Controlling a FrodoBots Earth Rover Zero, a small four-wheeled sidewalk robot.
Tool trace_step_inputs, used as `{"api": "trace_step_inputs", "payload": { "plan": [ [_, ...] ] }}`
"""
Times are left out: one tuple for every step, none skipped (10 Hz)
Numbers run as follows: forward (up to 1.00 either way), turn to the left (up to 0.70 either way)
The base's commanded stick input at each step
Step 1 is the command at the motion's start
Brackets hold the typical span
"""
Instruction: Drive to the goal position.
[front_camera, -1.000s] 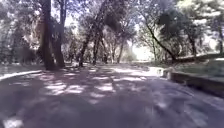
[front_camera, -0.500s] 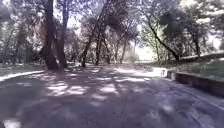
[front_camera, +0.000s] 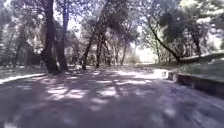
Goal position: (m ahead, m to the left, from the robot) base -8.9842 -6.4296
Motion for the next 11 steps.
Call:
{"api": "trace_step_inputs", "payload": {
  "plan": [
    [1.00,0.00],
    [0.85,0.00],
    [0.70,0.00],
    [0.00,0.00],
    [0.00,0.00],
    [0.00,0.00],
    [0.00,0.00],
    [0.00,0.00],
    [0.00,0.42],
    [0.00,0.85],
    [0.00,0.85]
  ]
}}
